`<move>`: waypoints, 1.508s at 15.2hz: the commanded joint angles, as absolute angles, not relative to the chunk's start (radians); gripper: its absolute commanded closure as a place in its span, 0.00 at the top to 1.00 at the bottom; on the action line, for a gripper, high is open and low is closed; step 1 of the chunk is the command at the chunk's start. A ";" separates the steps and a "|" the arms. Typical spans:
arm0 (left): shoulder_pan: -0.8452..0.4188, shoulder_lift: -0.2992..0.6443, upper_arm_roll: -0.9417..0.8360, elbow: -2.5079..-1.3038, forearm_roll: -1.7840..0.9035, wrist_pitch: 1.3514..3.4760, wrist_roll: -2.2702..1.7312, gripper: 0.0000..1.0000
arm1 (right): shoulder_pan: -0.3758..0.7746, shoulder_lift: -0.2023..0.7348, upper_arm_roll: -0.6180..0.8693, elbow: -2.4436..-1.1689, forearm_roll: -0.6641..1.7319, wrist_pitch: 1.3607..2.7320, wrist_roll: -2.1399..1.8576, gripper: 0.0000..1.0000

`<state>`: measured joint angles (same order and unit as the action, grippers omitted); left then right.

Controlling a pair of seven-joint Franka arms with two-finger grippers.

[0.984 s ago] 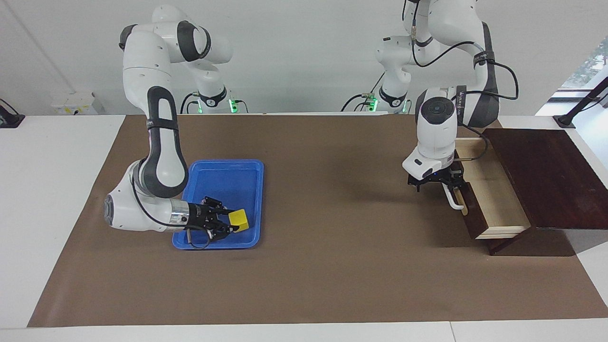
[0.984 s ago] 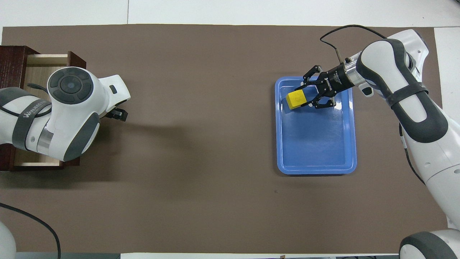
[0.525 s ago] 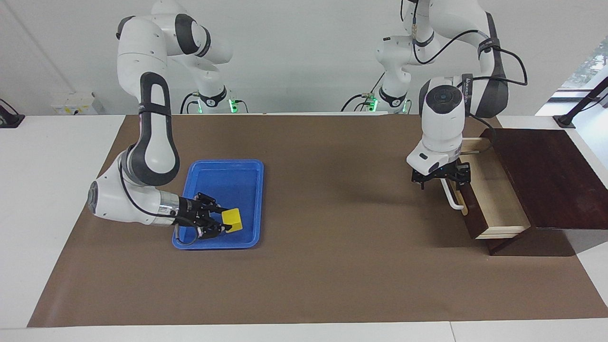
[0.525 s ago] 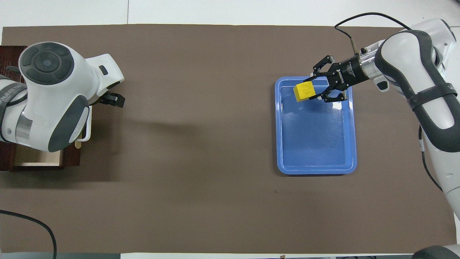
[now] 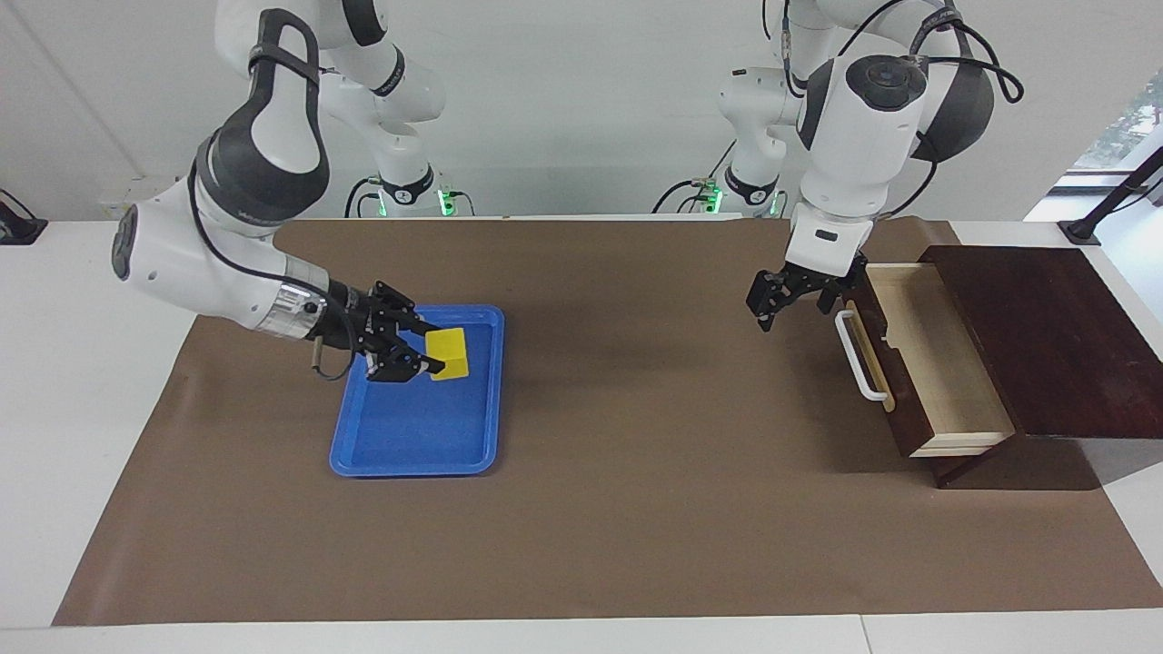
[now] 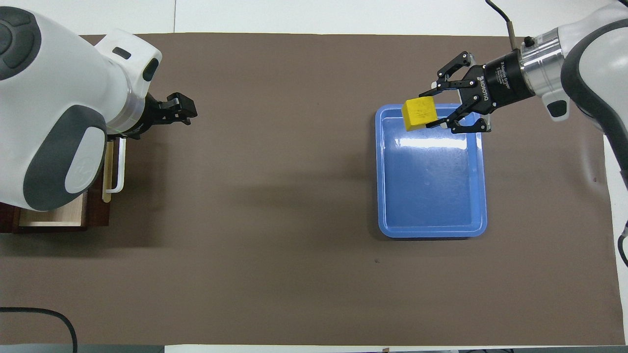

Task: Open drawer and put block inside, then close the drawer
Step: 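Carry the block toward the left gripper while the left gripper reaches it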

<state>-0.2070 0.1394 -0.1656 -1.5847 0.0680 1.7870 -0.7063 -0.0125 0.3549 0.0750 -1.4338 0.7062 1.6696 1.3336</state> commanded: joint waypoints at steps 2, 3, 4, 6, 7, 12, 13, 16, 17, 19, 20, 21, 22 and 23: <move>-0.279 0.158 -0.152 -1.534 0.014 1.697 -1.148 1.00 | 0.112 0.353 0.078 -1.405 0.713 1.757 1.503 0.00; -0.297 0.158 -0.152 -1.534 0.006 1.700 -1.252 1.00 | 0.148 0.354 0.080 -1.405 0.716 1.813 1.534 0.00; -0.308 0.160 -0.152 -1.531 0.005 1.703 -1.361 1.00 | 0.190 0.356 0.078 -1.413 0.727 1.866 1.548 0.00; -0.331 0.187 -0.152 -1.510 0.009 1.709 -1.561 1.00 | 0.242 0.353 0.078 -1.442 0.727 1.945 1.574 0.00; -0.362 0.216 -0.150 -1.478 0.014 1.706 -1.642 1.00 | 0.265 0.351 0.080 -1.454 0.729 1.968 1.581 0.00; -0.376 0.310 -0.147 -1.367 0.012 1.723 -1.988 1.00 | 0.348 0.379 0.080 -1.523 0.819 2.118 1.582 0.00; -0.379 0.334 -0.147 -1.341 0.014 1.727 -2.035 1.00 | 0.350 0.386 0.081 -1.522 0.831 2.120 1.580 0.00; -0.393 0.357 -0.146 -1.321 0.014 1.749 -2.118 1.00 | 0.351 0.388 0.080 -1.523 0.861 2.125 1.583 0.00; -0.393 0.357 -0.147 -1.321 0.014 1.756 -2.129 1.00 | 0.359 0.388 0.080 -1.523 0.862 2.137 1.586 0.00; -0.396 0.359 -0.147 -1.325 0.012 1.781 -2.158 1.00 | 0.368 0.388 0.080 -1.528 0.865 2.148 1.586 0.00; -0.405 0.359 -0.149 -1.327 0.011 1.787 -2.166 1.00 | 0.370 0.387 0.080 -1.528 0.871 2.148 1.586 0.00; -0.410 0.359 -0.147 -1.328 0.011 1.787 -2.169 1.00 | 0.370 0.387 0.080 -1.528 0.877 2.148 1.588 0.00; -0.417 0.357 -0.147 -1.331 0.009 1.787 -2.180 1.00 | 0.370 0.387 0.080 -1.528 0.882 2.148 1.588 0.00; -0.420 0.357 -0.147 -1.333 0.009 1.790 -2.193 1.00 | 0.373 0.387 0.080 -1.528 0.882 2.151 1.591 0.00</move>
